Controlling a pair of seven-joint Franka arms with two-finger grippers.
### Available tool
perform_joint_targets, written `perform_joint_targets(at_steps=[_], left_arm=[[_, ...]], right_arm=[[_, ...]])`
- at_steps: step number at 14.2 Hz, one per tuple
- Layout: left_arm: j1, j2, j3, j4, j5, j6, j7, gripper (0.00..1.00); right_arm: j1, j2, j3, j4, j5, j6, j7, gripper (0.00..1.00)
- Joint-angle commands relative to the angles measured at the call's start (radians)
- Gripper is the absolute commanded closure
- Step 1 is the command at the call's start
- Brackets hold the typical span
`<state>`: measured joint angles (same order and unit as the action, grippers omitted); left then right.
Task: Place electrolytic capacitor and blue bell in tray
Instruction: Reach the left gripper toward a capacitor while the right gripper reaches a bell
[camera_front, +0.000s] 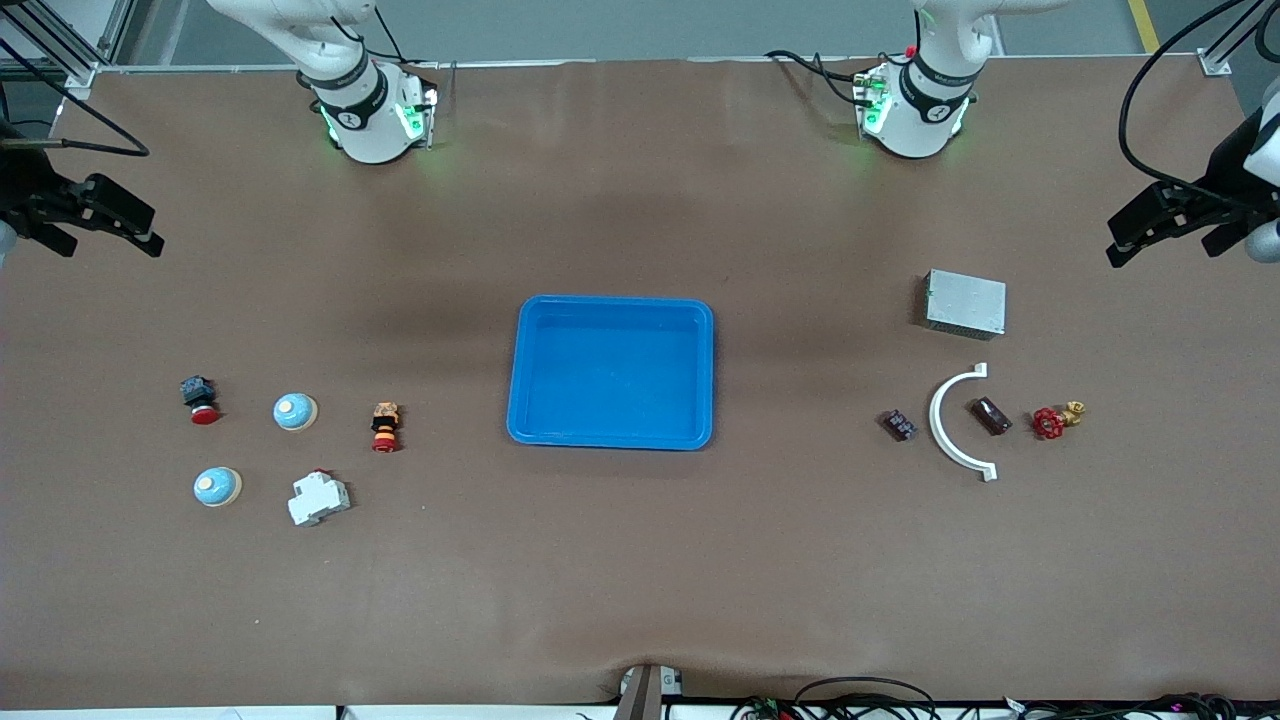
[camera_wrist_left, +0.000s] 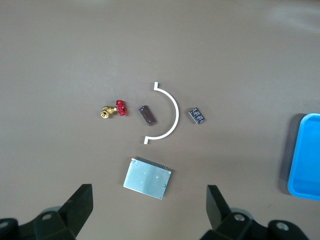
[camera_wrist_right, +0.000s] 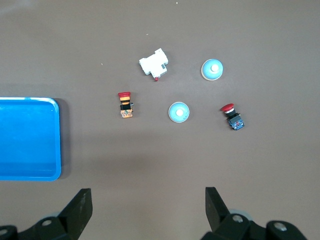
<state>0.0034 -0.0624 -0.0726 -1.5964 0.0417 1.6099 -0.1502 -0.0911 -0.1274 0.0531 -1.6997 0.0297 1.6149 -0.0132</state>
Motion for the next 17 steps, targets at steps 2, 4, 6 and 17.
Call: perform_joint_targets(at_steps=[2,4,6,17], left_arm=[[0.003,0.021,-0.001,0.024,-0.019,-0.016,0.009,0.0],[0.006,0.051,0.001,0.026,-0.028,-0.015,0.012,0.0],[0.007,0.088,0.001,0.016,-0.028,-0.015,0.017,0.0],[-0.013,0.165,-0.019,-0.428,-0.026,0.512,-0.253,0.0]], right_arm=[[-0.013,-0.015,0.008,-0.011,-0.013,0.002,-0.016,0.0],[-0.013,-0.015,0.008,-0.012,-0.013,-0.006,-0.014,0.0],[-0.015,-0.015,0.008,-0.012,-0.011,-0.012,-0.014,0.0],[-0.099,0.125,0.005,-0.053,0.005,0.118,-0.022,0.0]])
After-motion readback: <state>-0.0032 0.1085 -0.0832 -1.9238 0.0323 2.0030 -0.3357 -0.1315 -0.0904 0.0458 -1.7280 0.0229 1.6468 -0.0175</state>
